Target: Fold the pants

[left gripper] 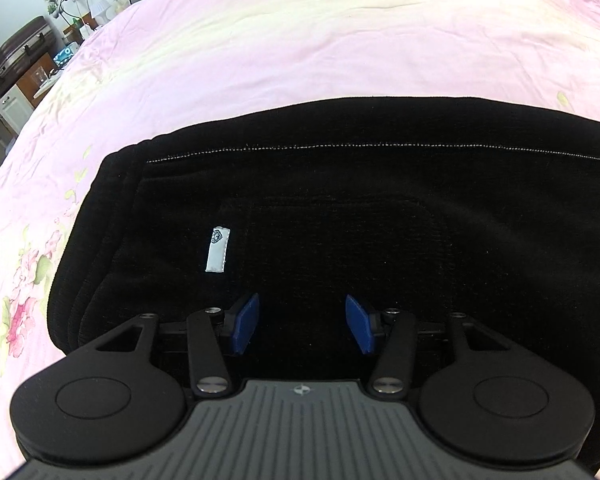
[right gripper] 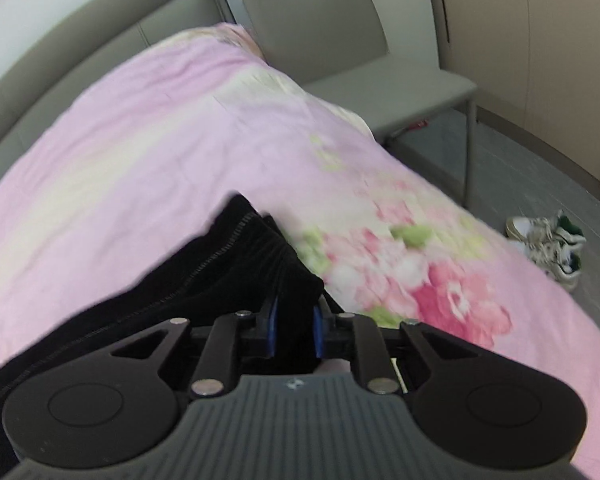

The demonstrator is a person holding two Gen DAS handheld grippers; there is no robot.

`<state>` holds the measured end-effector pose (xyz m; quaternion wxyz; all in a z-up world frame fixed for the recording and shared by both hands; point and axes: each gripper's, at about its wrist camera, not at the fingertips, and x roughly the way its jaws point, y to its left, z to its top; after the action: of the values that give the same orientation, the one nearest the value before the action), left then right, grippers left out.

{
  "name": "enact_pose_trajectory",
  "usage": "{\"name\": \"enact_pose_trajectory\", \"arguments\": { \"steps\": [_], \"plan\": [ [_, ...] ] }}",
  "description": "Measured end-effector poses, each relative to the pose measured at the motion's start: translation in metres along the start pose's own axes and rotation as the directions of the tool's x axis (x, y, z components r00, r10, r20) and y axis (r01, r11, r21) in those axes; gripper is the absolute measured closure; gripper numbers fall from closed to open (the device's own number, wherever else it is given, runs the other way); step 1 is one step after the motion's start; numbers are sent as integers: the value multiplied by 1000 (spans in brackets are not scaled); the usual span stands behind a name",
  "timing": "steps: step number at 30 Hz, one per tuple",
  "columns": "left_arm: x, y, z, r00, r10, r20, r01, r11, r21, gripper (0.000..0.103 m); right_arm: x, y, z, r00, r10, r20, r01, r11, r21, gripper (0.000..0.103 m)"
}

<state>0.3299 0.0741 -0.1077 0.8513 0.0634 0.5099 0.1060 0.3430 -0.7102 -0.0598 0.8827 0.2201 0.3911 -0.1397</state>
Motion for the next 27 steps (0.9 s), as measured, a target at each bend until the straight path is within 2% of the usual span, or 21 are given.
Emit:
{"name": "enact_pose_trajectory", "arguments": {
  "steps": [4, 6, 7, 8, 14, 19, 22, 27],
  "plan": [
    [2, 1, 1, 1000, -3, 6, 3, 1000, 3, 43, 2, -8, -4, 1000, 29, -4, -29, 1000, 11, 87],
    [1, 2, 1, 1000, -8, 15, 8, 1000, -4, 43, -7, -8, -1, 1000, 26, -12, -26, 1000, 8, 78],
    [-3, 1, -1, 1000, -13, 25, 13, 1000, -13, 43, -12, -7, -1, 1000, 13, -15, -13, 1000, 6, 64],
    [-6, 1, -1, 999, -19, 33, 20, 1000, -23, 43, -16, -8, 0, 1000, 0, -18, 1, 1000, 4, 56],
    [-18, -4, 7, 997, -62, 36, 63, 997, -41, 43, -9, -28, -7, 995, 53, -82, -42, 990, 134, 56],
    [-28, -20, 17, 989, -144, 16, 145, 989, -7, 44, 14, -24, -13, 994, 69, -88, -56, 989, 137, 59],
    [-31, -42, 28, 972, -236, 5, 235, 970, 61, 47, 30, -29, -15, 993, 76, -91, -58, 981, 187, 57],
    [-30, -108, 55, 930, -367, 10, 361, 919, 157, 50, 40, -21, -13, 995, 53, -85, -39, 987, 155, 58]
  ]
}}
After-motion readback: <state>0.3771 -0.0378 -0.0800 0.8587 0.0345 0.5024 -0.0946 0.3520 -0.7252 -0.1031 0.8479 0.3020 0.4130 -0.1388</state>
